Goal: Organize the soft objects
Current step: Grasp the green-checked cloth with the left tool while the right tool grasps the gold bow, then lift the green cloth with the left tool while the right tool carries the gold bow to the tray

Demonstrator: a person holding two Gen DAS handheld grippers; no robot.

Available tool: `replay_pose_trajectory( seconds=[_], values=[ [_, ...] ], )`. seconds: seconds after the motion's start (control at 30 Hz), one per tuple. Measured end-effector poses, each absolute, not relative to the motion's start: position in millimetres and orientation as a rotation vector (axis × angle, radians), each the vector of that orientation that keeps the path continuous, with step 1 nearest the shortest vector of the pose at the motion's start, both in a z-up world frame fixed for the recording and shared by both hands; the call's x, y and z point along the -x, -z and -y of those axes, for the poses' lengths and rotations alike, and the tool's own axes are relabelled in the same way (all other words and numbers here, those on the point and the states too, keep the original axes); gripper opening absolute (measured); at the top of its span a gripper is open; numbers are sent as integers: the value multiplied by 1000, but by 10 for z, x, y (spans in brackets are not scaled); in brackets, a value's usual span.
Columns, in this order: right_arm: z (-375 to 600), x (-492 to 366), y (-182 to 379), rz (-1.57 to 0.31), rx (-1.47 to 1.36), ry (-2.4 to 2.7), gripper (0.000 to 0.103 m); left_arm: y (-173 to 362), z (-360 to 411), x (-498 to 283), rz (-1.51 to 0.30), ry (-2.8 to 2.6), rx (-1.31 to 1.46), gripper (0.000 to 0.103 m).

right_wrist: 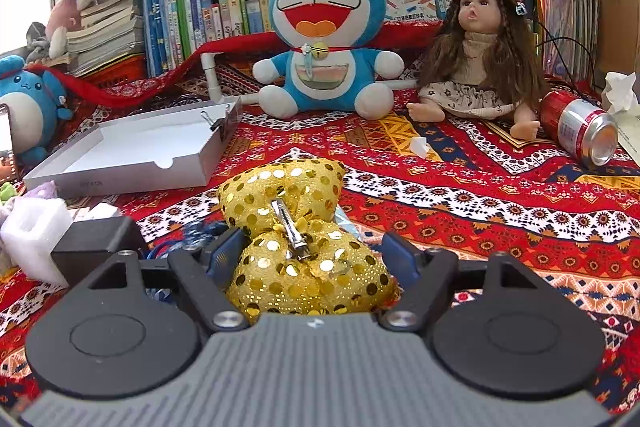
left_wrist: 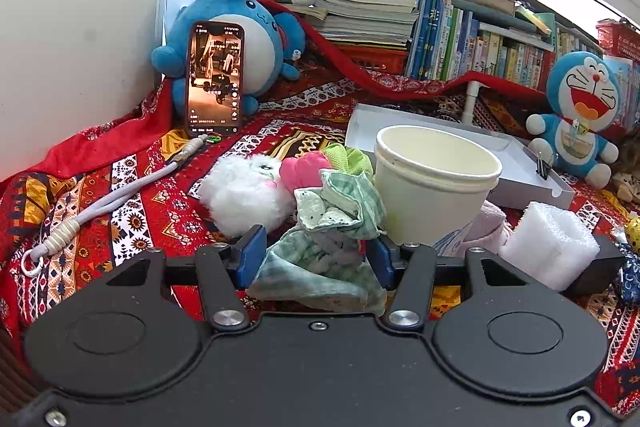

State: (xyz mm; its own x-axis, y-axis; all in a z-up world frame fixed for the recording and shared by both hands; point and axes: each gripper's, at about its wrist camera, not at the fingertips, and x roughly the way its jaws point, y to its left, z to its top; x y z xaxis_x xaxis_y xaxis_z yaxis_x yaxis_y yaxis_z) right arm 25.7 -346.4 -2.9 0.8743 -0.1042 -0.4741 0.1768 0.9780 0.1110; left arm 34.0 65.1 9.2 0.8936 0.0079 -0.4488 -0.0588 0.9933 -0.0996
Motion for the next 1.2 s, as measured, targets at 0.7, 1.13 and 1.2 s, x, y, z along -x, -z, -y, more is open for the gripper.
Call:
replay_pose_trajectory(
  seconds=[0.7,1.13,1.2],
  values=[
    [3480,-299,6,-489,-185,134,66,-123,-591,-339,-472,-76,79,32],
    [3488,-220,-293,-413,-194,124,64,-462,-707,-387,-461,-52,122,32],
    [3472,-239,-342,-407,-193,117,64,-508,-738,-427,-464,-51,133,32]
  ],
)
